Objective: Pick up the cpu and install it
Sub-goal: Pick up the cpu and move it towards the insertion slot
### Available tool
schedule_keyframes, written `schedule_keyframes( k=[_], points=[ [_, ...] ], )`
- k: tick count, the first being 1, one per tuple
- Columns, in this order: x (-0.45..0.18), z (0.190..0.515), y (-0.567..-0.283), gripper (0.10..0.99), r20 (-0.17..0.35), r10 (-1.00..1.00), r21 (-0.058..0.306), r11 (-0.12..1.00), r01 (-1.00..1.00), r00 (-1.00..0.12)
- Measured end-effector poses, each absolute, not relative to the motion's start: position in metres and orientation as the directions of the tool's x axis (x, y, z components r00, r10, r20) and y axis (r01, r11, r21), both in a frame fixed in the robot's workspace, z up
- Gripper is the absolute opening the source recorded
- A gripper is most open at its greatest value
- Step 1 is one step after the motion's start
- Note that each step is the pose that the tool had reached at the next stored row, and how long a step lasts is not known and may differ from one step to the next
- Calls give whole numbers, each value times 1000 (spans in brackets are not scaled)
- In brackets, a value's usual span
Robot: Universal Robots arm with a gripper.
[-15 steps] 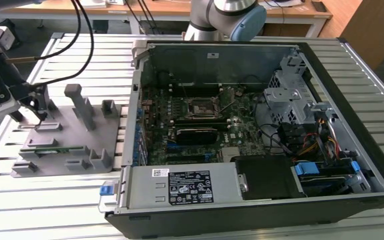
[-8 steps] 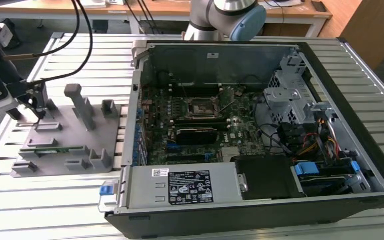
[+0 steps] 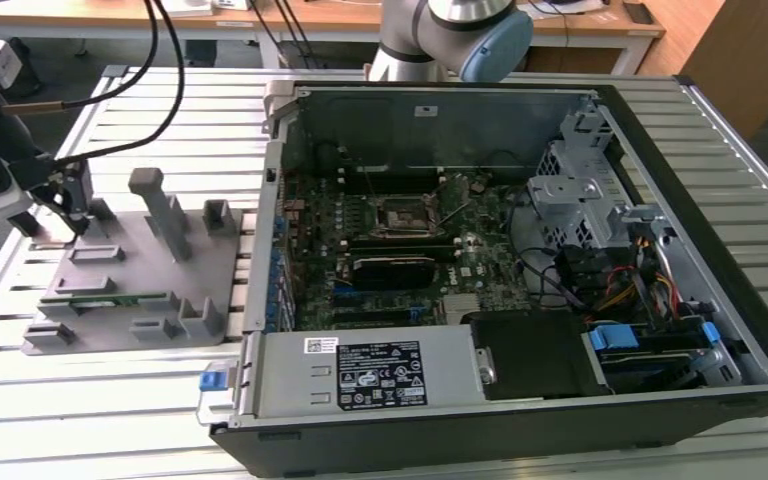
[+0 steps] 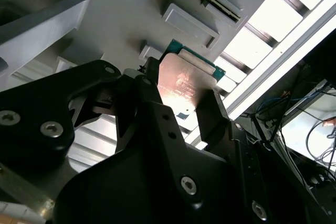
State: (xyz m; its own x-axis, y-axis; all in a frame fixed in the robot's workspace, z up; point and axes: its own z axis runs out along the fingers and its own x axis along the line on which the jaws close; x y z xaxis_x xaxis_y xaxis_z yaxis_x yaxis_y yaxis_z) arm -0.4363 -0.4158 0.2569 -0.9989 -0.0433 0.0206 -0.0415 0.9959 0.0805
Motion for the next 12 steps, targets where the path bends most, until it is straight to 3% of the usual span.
schedule_keyframes(
  k=[12],
  points=[
    [-436, 270, -415, 529, 20, -43, 80, 996, -41, -999]
  ],
)
